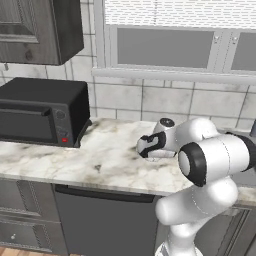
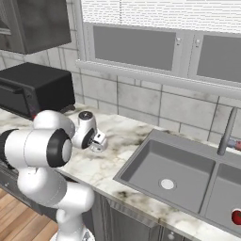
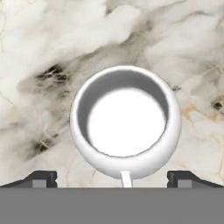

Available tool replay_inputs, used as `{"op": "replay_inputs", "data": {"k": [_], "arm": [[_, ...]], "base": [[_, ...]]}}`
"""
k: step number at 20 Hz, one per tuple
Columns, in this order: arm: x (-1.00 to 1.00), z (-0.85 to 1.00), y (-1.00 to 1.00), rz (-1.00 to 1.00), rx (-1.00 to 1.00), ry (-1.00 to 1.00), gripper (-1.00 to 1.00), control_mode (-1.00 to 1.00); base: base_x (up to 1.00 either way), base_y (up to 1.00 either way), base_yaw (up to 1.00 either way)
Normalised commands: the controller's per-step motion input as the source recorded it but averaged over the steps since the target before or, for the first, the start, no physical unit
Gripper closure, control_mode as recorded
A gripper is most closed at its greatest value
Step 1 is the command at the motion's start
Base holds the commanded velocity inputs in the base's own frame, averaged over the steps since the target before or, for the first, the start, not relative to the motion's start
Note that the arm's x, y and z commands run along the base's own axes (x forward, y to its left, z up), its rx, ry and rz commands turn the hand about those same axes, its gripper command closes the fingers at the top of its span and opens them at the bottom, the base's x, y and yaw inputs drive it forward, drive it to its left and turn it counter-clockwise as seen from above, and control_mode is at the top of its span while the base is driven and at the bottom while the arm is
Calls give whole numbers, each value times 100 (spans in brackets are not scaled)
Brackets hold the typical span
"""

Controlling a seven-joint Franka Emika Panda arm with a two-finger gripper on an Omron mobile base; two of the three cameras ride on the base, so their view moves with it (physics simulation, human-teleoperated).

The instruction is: Clear the mugs and bowl far away from the sink.

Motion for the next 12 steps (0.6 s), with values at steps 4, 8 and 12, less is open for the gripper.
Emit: {"op": "replay_inputs", "data": {"k": [4,8,12], "arm": [[31,-24,-1,2,0,0,-100,-100],[5,-33,-16,5,0,0,-100,-100],[-14,-9,-12,6,0,-3,-100,-100]], "base": [[0,0,0],[0,0,0],[0,0,0]]}}
